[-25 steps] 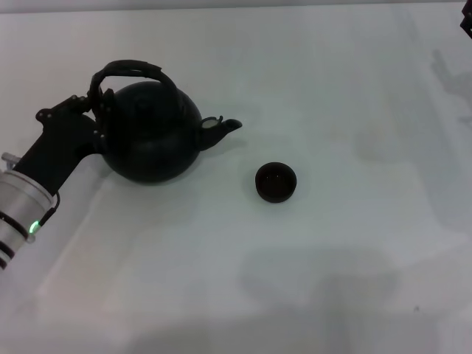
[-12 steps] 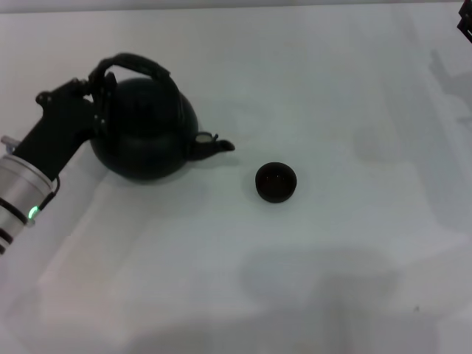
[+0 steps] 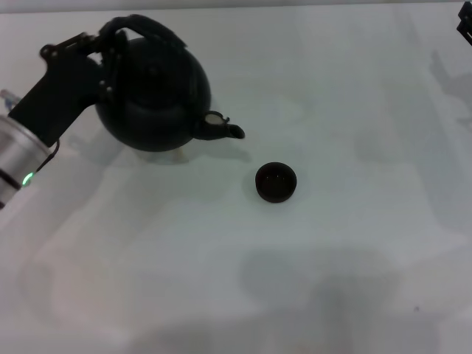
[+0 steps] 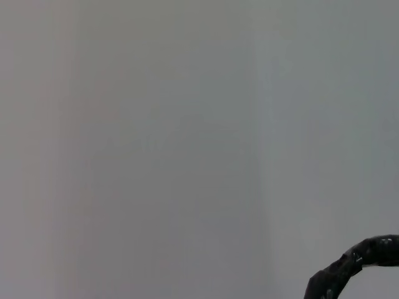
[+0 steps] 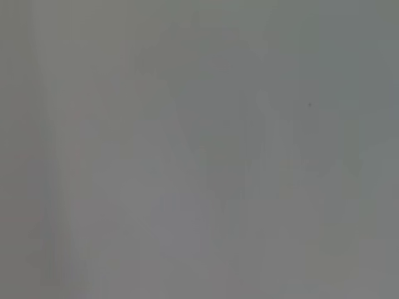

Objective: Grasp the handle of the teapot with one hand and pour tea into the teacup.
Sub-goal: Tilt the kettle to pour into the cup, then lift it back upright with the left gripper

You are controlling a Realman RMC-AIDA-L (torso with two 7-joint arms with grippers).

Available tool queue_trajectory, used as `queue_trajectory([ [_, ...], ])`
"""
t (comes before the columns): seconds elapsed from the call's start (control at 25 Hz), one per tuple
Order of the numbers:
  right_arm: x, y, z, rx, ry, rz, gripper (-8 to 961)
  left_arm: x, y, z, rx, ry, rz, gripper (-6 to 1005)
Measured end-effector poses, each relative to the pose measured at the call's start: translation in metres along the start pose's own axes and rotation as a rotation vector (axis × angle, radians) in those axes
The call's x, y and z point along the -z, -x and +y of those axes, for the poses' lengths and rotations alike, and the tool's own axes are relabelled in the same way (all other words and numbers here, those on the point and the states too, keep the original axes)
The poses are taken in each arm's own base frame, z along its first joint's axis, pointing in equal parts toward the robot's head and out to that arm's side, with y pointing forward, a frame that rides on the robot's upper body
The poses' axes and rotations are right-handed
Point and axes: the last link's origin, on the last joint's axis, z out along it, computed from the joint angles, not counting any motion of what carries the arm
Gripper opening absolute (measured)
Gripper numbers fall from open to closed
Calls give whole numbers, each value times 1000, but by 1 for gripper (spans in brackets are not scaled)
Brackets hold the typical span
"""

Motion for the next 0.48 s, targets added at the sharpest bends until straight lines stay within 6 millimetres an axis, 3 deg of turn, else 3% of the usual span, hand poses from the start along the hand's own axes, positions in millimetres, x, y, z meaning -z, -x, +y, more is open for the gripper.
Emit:
queue_trajectory([
  [0.48,-1,4,-5,-50,-17,-18,865,-32,-15,-5,-204,95,14,125],
])
